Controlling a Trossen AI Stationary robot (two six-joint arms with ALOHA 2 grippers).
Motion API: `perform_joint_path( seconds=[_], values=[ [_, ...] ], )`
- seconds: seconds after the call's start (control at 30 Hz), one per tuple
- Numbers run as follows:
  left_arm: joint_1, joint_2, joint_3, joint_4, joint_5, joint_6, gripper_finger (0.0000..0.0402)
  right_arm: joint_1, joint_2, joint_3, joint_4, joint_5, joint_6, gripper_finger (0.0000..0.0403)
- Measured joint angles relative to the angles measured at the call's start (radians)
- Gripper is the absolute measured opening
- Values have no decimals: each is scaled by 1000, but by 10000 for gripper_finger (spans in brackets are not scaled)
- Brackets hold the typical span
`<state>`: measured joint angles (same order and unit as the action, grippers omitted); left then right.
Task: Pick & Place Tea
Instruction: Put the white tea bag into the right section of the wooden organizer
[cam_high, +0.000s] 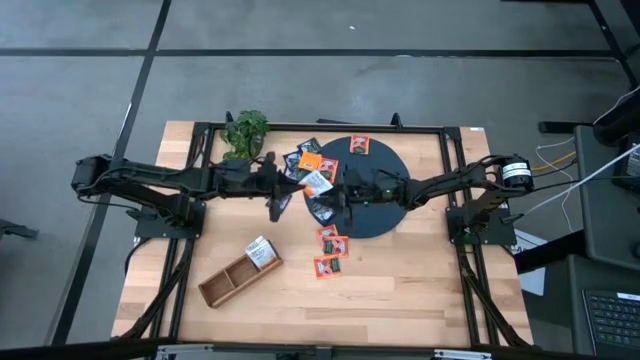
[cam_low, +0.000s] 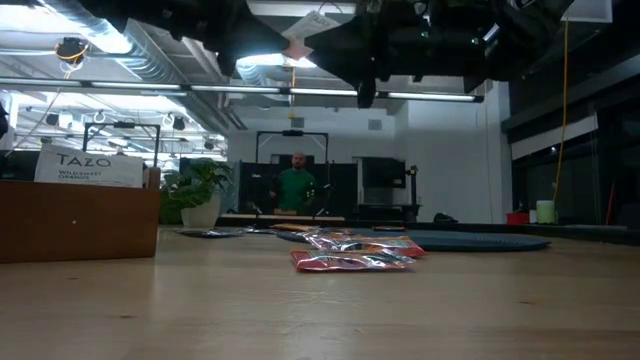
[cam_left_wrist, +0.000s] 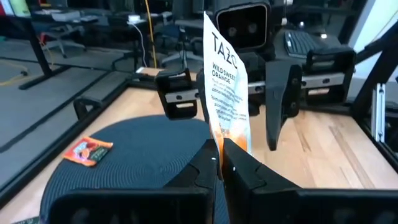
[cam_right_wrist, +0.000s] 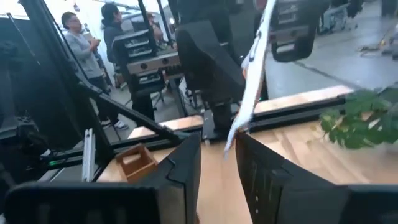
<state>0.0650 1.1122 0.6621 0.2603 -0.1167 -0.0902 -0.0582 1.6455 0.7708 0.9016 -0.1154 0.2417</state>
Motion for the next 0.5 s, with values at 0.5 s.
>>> perform_joint_path(
  seconds=[0.5],
  values=[
    [0, 120, 1, 187, 2, 34, 7, -4, 0, -2, 44, 88, -69, 40]
  ],
)
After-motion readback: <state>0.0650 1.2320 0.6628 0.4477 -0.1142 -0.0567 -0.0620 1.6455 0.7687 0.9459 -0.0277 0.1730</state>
